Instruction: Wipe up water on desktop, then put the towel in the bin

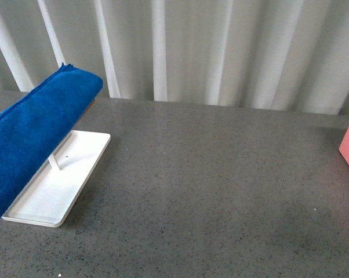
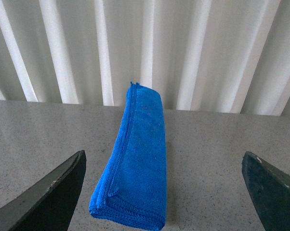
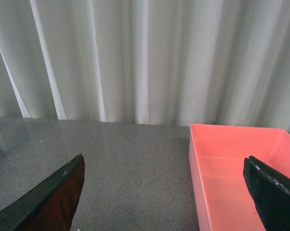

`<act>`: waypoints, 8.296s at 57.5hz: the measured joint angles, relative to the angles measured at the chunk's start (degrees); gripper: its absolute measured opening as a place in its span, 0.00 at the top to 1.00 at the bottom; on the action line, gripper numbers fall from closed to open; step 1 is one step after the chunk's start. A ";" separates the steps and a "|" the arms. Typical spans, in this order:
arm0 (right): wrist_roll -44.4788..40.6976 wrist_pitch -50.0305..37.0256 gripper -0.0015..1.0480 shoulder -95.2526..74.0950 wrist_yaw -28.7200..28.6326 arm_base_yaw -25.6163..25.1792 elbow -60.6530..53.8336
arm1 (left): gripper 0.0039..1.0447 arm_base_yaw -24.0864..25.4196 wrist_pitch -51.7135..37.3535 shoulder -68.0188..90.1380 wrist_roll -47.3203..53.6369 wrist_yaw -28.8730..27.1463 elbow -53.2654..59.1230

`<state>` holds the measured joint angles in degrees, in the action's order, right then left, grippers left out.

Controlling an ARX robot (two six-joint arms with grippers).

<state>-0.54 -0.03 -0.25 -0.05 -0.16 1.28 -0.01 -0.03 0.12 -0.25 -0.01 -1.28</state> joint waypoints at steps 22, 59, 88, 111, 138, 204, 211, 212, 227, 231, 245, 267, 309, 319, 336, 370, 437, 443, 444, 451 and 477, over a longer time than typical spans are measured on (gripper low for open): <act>0.00 0.00 0.07 0.00 0.00 0.00 0.00 | 0.06 0.00 0.00 0.00 0.02 0.00 0.00; 0.00 0.00 0.07 0.04 -0.02 0.00 0.00 | 0.06 0.61 -32.98 26.10 -8.74 31.41 -1.18; 0.00 0.00 0.07 0.04 -0.04 0.00 0.00 | 0.06 -4.24 -23.02 82.75 12.90 12.39 -47.36; 0.00 0.00 0.07 0.04 -0.04 0.00 0.00 | 0.06 -0.85 8.63 107.49 18.80 4.24 -81.13; 0.00 0.00 0.07 0.04 -0.02 0.00 0.00 | 0.06 -3.21 18.36 118.22 10.27 1.49 -91.49; 0.00 0.00 0.07 0.04 -0.02 0.00 0.00 | 0.37 -4.11 7.78 123.40 15.23 -6.49 -86.09; 0.00 0.00 0.07 0.04 -0.02 0.00 0.00 | 0.55 -3.76 7.39 123.38 15.26 -6.49 -86.09; 0.00 0.00 0.07 0.04 -0.04 0.00 0.00 | 0.59 -3.74 7.37 123.38 15.26 -6.54 -86.09; 0.00 0.00 0.07 0.04 -0.02 0.00 0.00 | 0.92 -3.52 7.28 121.77 15.21 -5.79 -86.36; 0.00 0.00 0.07 0.04 -0.02 0.00 0.00 | 0.95 -3.56 7.76 121.20 15.08 -4.92 -86.62; -0.02 0.00 0.07 0.04 -0.02 0.00 0.00 | 0.95 -4.79 7.72 115.84 11.91 -2.08 -88.26; 0.00 0.00 0.07 0.04 -0.02 0.00 0.00 | 0.95 -13.03 -4.50 103.86 -0.85 13.35 -86.18; 0.00 0.00 0.07 0.04 -0.04 0.00 0.00 | 0.95 -33.29 -52.19 104.24 -29.86 27.80 -54.62; 0.00 0.00 0.07 0.04 -0.02 0.00 0.00 | 0.95 -35.89 -56.63 109.33 -31.80 26.47 -54.05; -2.78 10.64 0.07 -5.25 -9.99 -2.78 4.09 | 0.95 -37.13 -62.07 111.67 -31.69 25.64 -54.01; -20.65 20.87 0.07 -32.89 -39.17 -9.42 17.66 | 0.95 -37.88 -67.73 113.98 -29.31 25.97 -55.41; -29.81 -32.44 0.09 -70.99 -42.03 1.22 16.24 | 0.95 -37.51 -67.01 111.91 -35.87 24.17 -57.05; -29.05 -33.27 0.24 -71.63 -42.07 2.05 16.24 | 0.95 -37.51 -66.99 111.80 -36.06 24.15 -57.02; -28.98 -33.38 0.26 -71.67 -42.07 2.10 16.24 | 0.95 -37.53 -66.99 111.78 -36.06 24.15 -57.05; -28.55 -33.79 0.43 -72.04 -42.34 2.25 16.22 | 0.95 -37.57 -66.99 111.49 -36.41 24.15 -57.02; -26.60 -33.44 0.96 -70.99 -44.30 1.03 16.17 | 0.95 -37.64 -65.68 110.97 -37.24 24.92 -57.00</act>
<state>-27.14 -33.47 -71.24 -44.36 0.86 17.45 -37.65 -65.71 111.09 -37.50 24.91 -58.28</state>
